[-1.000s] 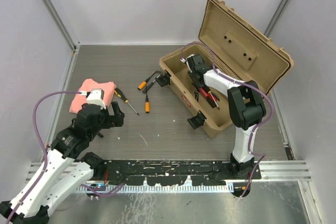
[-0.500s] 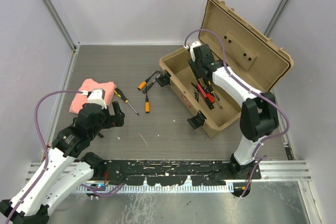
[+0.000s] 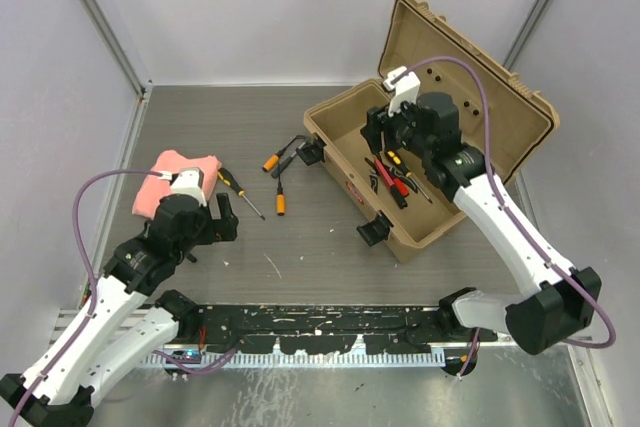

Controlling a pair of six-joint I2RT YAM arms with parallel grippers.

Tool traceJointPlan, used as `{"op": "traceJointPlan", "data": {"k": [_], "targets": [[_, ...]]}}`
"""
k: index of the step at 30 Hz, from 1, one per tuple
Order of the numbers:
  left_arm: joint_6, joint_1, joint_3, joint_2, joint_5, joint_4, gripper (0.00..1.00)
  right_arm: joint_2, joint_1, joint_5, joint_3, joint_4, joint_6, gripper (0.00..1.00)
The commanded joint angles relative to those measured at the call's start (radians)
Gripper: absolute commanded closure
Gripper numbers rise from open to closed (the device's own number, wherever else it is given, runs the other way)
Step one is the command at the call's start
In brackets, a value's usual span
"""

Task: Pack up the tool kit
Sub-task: Pick up the screwdriver from the center of the board.

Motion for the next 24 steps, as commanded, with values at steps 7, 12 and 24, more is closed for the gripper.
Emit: {"op": "traceJointPlan", "data": {"k": [7, 12, 24], "targets": [[-0.073, -0.002, 0.030, 0.028, -0.037, 0.020, 0.02, -0.163, -0.001, -0.241, -0.084, 0.152, 0.145, 0.31], [-0.180, -0.002, 0.033, 0.079, -0.043, 0.044, 0.02, -0.210, -0.002, -0.340, -0.134, 0.202, 0.225, 0.29], [-0.348, 0.063, 0.123, 0.377, -0.044, 0.081, 0.02, -0.287, -0.002, -0.461, -0.171, 0.174, 0.298, 0.28]]}}
